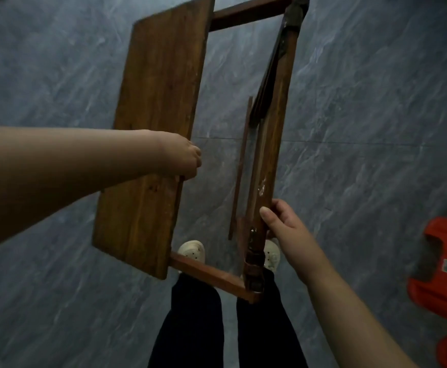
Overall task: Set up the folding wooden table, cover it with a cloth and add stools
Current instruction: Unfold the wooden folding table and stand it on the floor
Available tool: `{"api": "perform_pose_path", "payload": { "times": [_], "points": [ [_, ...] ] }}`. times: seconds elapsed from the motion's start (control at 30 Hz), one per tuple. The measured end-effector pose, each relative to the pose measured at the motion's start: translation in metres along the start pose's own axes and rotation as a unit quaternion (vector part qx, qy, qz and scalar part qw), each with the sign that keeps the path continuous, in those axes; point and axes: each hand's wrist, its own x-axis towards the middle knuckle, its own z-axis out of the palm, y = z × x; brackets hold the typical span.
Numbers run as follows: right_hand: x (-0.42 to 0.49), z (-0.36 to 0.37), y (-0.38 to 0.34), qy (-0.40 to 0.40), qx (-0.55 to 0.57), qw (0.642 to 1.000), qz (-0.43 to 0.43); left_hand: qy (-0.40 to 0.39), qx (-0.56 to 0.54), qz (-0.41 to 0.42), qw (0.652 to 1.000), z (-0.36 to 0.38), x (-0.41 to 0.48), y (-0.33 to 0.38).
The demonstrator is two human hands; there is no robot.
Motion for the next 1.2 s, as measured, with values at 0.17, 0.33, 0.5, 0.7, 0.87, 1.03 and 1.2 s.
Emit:
{"api": "perform_pose_path", "payload": {
  "times": [0.17, 0.33, 0.5, 0.7, 0.87, 1.03, 1.2],
  "points": [
    [0.003, 0.027, -0.009, -0.003, -0.038, 0.999, 0.007, 0.026, 0.013, -0.024, 0.999, -0.001, -0.064, 0.003],
    [0.007, 0.049, -0.010, -0.008, -0.047, 0.999, -0.005, 0.202, 0.015, -0.077, 0.976, 0.011, -0.093, 0.004],
    [0.013, 0.055, -0.012, -0.021, -0.072, 0.997, 0.002, 0.216, 0.023, -0.098, 0.971, 0.016, -0.098, 0.003],
    [0.040, 0.032, -0.010, -0.083, -0.053, 0.995, 0.019, 0.189, 0.003, -0.064, 0.980, 0.028, -0.096, -0.002],
    [0.088, -0.005, 0.006, -0.068, -0.527, 0.832, -0.160, 0.256, 0.007, -0.080, 0.963, 0.039, -0.097, -0.007],
    [0.139, -0.009, 0.028, -0.145, -0.752, 0.583, -0.270, 0.346, 0.019, -0.072, 0.935, 0.041, -0.084, -0.006],
    [0.157, -0.010, 0.019, -0.167, -0.827, 0.415, -0.341, 0.373, -0.003, -0.057, 0.926, 0.044, -0.075, -0.006]
  ]
}}
